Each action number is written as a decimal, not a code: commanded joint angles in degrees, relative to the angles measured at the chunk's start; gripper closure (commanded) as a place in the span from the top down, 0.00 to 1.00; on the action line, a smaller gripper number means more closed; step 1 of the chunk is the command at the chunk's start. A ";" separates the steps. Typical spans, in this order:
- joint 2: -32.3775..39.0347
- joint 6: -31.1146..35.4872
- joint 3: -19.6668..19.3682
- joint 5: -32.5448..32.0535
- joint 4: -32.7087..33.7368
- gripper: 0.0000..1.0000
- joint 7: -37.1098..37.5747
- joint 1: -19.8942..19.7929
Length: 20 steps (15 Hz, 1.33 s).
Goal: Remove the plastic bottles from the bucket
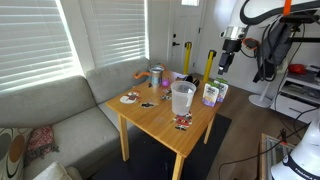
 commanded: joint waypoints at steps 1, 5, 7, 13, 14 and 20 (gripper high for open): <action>-5.34 -0.65 2.13 -0.63 1.20 1.00 4.53 -0.60; -8.67 -2.15 4.47 -1.96 3.92 1.00 10.40 -1.20; -9.55 -2.30 5.98 -2.75 5.08 1.00 15.86 -1.97; -9.72 -1.27 8.05 -4.45 5.71 1.00 25.02 -2.60; -9.72 -1.38 8.72 -5.00 5.79 1.00 26.89 -2.95; -9.72 -1.43 9.37 -5.66 5.81 1.00 28.85 -3.54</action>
